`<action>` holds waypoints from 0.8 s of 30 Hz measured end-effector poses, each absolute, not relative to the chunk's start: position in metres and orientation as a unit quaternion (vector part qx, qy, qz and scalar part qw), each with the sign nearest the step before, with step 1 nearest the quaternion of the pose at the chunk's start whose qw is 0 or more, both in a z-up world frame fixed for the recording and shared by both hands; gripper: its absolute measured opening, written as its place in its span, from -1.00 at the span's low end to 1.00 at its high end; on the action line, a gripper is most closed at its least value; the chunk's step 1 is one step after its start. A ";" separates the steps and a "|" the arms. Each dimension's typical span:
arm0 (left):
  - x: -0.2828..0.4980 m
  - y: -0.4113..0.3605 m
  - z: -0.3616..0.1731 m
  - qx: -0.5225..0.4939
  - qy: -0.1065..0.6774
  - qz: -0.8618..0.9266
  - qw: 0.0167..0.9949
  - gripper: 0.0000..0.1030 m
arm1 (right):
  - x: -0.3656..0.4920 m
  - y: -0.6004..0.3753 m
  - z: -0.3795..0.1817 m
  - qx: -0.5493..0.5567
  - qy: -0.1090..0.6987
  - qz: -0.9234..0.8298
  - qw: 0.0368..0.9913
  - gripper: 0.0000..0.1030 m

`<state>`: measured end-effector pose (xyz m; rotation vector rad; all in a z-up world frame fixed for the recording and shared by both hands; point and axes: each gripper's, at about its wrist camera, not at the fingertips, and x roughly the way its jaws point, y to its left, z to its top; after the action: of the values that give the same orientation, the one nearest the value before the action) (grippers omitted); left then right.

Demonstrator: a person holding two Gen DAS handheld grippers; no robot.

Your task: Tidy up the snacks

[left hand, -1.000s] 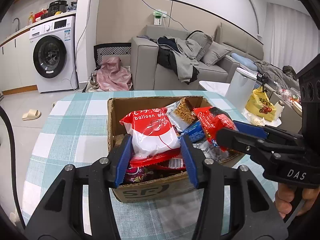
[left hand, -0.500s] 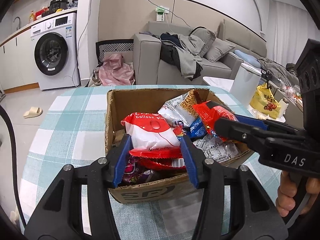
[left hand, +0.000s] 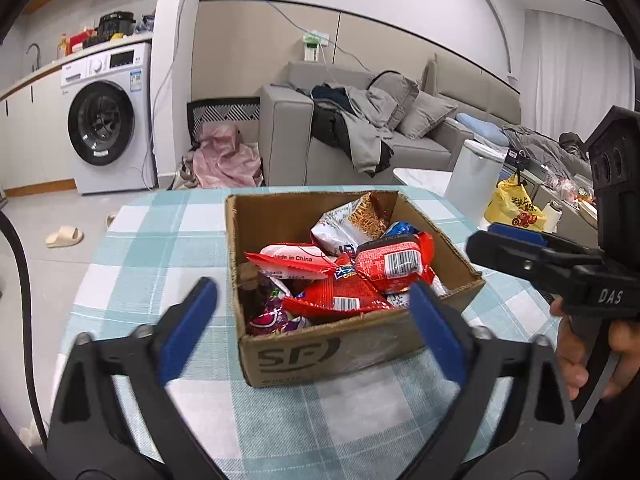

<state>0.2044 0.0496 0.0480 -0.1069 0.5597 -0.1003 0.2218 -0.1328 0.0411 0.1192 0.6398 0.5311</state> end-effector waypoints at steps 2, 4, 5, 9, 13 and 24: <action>0.193 0.051 0.051 -0.049 0.263 -0.047 0.962 0.99 | 0.216 -0.138 0.042 0.061 0.304 0.261 0.914 0.98; 0.183 0.050 0.055 -0.045 0.261 -0.045 0.963 0.99 | 0.210 -0.143 0.043 0.064 0.292 0.270 0.915 0.99; 0.178 0.050 0.056 -0.042 0.258 -0.043 0.964 0.99 | 0.206 -0.144 0.043 0.065 0.288 0.276 0.915 0.99; 0.153 0.049 0.060 -0.037 0.243 -0.033 0.969 0.99 | 0.188 -0.149 0.040 0.068 0.261 0.294 0.917 0.99; 0.132 0.049 0.060 -0.036 0.229 -0.035 0.972 0.99 | 0.174 -0.150 0.034 0.063 0.244 0.307 0.918 0.99; 0.108 0.039 0.033 -0.025 0.213 -0.035 0.976 0.99 | 0.138 -0.147 0.015 0.032 0.194 0.309 0.931 0.99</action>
<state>0.1077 0.0392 0.0329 -0.0513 0.4296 -0.0706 0.1376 -0.1469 0.0153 0.0665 0.3969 0.6321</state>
